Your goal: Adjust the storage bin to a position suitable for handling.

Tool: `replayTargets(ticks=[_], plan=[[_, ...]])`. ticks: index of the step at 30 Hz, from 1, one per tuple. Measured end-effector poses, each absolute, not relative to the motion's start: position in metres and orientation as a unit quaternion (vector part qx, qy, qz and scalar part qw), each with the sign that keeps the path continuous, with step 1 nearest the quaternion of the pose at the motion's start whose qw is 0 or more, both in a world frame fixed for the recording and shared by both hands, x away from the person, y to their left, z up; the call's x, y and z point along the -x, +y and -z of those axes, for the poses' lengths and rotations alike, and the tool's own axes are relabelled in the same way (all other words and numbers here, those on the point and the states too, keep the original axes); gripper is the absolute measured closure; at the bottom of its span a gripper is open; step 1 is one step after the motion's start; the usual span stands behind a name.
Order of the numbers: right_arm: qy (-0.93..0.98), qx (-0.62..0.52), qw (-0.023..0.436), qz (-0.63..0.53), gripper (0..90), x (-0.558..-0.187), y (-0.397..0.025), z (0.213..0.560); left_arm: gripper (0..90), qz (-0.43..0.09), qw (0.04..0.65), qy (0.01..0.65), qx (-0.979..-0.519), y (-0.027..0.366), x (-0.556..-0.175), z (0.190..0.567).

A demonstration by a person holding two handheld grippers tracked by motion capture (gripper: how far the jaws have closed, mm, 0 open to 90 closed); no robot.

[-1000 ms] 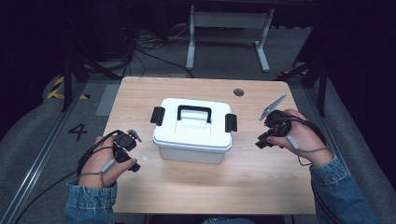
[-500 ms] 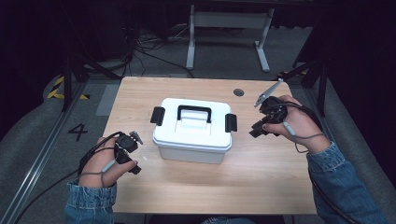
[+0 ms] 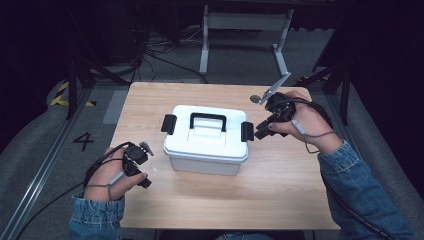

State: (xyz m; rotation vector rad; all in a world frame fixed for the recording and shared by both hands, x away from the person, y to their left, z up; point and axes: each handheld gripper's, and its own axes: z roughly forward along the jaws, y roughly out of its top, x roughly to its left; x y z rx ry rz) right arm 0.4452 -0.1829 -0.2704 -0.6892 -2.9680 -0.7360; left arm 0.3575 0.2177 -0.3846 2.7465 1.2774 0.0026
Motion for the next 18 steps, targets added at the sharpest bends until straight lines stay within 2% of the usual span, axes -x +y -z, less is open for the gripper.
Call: replayTargets(ticks=[18], plan=[[-0.951, 0.184, -0.005, 0.248, 57.1, -0.471, -0.128, 0.267, 35.2, 0.005, 0.058, 0.422, -0.905, 0.219, -0.356, 0.387]])
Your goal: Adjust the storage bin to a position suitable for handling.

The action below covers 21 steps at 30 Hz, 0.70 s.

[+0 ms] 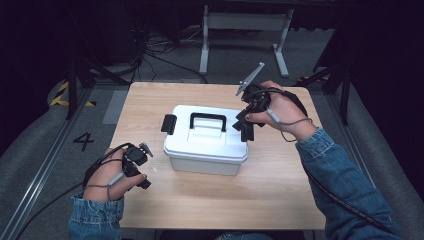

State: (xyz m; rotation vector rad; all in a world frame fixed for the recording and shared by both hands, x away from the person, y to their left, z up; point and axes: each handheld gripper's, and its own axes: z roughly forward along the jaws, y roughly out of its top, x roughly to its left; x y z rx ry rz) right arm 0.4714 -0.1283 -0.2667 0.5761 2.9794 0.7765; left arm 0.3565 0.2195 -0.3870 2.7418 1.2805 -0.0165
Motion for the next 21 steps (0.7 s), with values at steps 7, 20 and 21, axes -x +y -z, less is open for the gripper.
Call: replayTargets(ticks=[7, 20, 21], plan=[[0.953, -0.169, 0.005, -0.252, 54.5, -0.482, -0.107, 0.273, 35.1, 0.008, 0.055, 0.423, -0.904, 0.220, -0.357, 0.388], [0.953, -0.148, -0.011, -0.263, 56.6, -0.486, -0.077, 0.274, 34.9, 0.006, 0.054, 0.415, -0.908, 0.221, -0.357, 0.389], [0.953, -0.146, -0.009, -0.267, 56.6, -0.487, -0.076, 0.272, 34.9, 0.005, 0.053, 0.415, -0.908, 0.221, -0.357, 0.388]])
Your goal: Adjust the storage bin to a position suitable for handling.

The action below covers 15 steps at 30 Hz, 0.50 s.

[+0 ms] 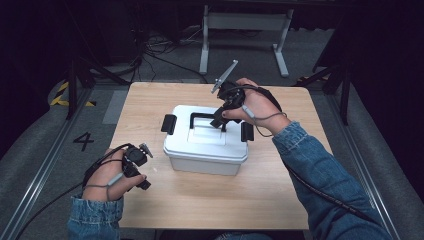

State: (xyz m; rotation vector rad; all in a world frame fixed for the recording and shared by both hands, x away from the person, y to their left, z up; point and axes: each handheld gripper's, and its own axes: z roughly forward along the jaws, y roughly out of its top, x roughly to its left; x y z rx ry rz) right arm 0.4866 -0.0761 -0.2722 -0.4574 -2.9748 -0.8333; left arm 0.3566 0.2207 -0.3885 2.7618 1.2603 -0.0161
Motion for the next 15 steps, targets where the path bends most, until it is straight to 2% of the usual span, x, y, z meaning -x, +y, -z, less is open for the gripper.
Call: replayTargets(ticks=[7, 15], plan=[[-0.946, 0.151, -0.007, 0.287, 55.4, -0.493, -0.069, 0.264, 34.7, 0.013, 0.056, 0.419, -0.906, 0.219, -0.356, 0.389], [-0.949, 0.164, 0.001, 0.268, 56.0, -0.507, -0.055, 0.282, 34.6, 0.009, 0.051, 0.412, -0.910, 0.221, -0.357, 0.389]])
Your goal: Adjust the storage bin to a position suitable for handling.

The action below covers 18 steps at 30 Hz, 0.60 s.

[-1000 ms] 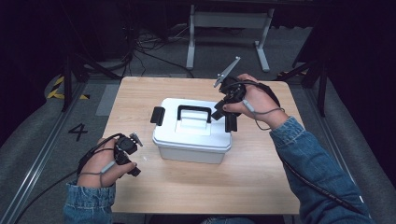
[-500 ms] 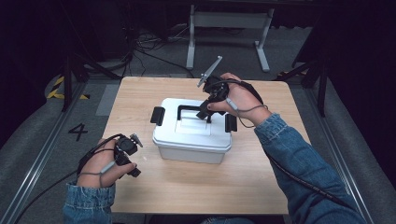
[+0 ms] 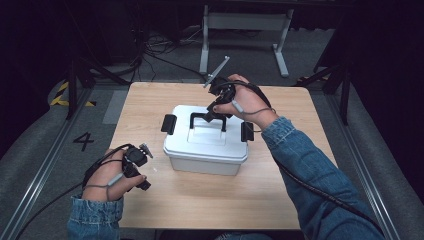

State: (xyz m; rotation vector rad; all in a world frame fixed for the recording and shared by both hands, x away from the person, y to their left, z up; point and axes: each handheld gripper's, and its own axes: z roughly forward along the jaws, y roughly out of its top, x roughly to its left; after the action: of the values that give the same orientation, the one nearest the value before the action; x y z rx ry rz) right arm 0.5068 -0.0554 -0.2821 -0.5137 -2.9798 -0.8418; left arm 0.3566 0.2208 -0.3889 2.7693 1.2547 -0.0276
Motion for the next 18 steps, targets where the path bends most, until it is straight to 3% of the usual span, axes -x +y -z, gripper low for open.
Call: replayTargets(ticks=[3, 12, 18], plan=[[-0.952, 0.163, 0.006, 0.260, 58.1, -0.509, -0.053, 0.286, 34.5, 0.013, 0.052, 0.414, -0.909, 0.221, -0.356, 0.390], [-0.963, 0.143, 0.014, 0.228, 76.6, -0.509, -0.044, 0.297, 34.3, 0.014, 0.055, 0.415, -0.908, 0.221, -0.358, 0.391], [-0.966, 0.124, 0.015, 0.226, 80.5, -0.506, -0.044, 0.295, 34.2, 0.013, 0.054, 0.412, -0.909, 0.220, -0.360, 0.389]])
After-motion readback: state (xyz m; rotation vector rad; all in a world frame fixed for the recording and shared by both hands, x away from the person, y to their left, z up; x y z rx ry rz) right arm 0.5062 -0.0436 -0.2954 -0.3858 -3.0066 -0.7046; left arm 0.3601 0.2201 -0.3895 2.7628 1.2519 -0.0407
